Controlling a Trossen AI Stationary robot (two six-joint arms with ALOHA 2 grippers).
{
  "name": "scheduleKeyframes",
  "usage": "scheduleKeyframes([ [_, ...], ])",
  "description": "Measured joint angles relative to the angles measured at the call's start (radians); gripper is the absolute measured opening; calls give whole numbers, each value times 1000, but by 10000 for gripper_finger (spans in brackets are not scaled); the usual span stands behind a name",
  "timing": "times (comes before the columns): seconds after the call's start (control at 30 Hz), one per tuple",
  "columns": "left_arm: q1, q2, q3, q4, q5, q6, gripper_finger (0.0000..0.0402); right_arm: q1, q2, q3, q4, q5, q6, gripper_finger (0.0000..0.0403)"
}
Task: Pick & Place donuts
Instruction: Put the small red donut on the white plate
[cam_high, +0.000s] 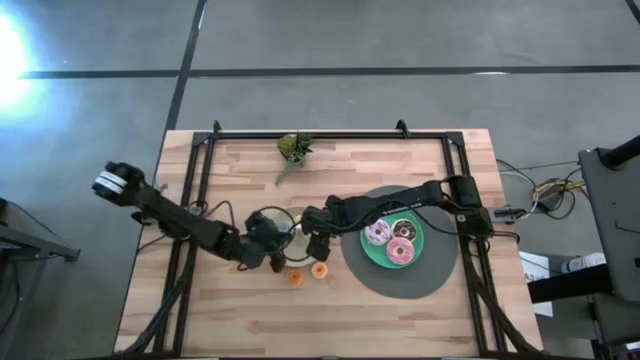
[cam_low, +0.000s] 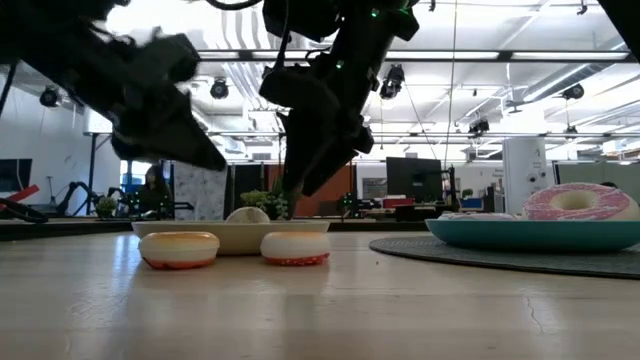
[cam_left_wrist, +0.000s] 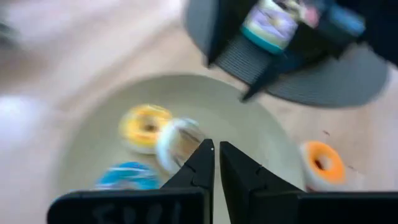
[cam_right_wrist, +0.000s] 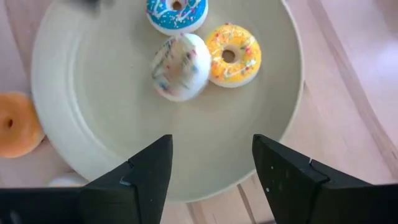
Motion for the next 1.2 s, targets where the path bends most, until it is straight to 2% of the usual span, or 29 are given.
scheduleKeyframes([
  [0.1, -13, -83, 0, -125, -56, -25, 1, 0, -2, 0, 12, 5, 0, 215],
  [0.2, -13, -143, 0, -181, -47, -34, 1, 7, -2, 0, 28, 4, -13, 215],
  [0.37, -36, -198, 0, -230, -6, -45, 0, 42, -2, 0, 25, -75, -68, 215],
  [0.6, -133, -209, 0, -271, -2, -121, 0, 196, -56, -2, 13, -50, -233, 214],
  [0.8, -158, -197, 0, -279, -43, -170, 0, 301, -17, -8, 22, -49, -374, 214],
  [0.9, -158, -197, 0, -279, -47, -170, 0, 308, 23, -8, 39, -44, -331, 214],
  [1.0, -161, -197, 0, -279, -47, -176, 0, 304, 45, -9, 43, 25, -248, 214],
  [1.2, -162, -197, 0, -279, -47, -177, 0, 304, 63, -8, 46, 55, -231, 214],
])
